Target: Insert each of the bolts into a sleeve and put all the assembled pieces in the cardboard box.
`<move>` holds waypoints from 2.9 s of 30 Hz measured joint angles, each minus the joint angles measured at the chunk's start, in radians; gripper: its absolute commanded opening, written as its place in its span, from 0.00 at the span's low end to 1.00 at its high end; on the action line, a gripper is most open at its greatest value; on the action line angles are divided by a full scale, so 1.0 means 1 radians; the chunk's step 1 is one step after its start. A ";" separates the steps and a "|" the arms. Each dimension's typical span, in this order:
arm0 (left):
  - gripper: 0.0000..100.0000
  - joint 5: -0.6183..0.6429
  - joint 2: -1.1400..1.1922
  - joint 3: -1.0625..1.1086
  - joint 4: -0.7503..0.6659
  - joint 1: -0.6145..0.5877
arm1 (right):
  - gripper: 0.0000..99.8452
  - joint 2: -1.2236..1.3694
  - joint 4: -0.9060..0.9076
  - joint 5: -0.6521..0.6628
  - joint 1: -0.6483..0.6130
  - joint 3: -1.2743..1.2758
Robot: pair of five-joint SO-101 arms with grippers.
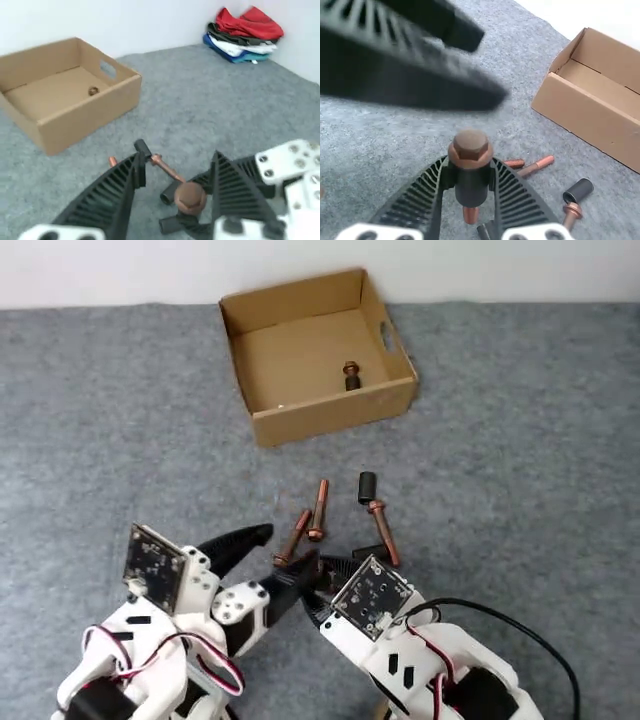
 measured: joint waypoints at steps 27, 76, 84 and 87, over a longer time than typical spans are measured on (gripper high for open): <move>0.00 -0.290 0.018 0.582 -0.186 -0.520 | 0.01 0.933 -0.014 -0.213 0.499 -0.574; 0.00 -0.292 0.020 0.657 -0.288 -0.522 | 0.06 2.865 0.066 -0.219 0.477 -2.576; 0.00 -0.292 0.020 0.657 -0.288 -0.522 | 0.01 2.865 0.328 -0.219 0.428 -2.846; 0.00 -0.292 0.020 0.657 -0.288 -0.522 | 0.01 2.862 0.446 -0.219 0.405 -2.889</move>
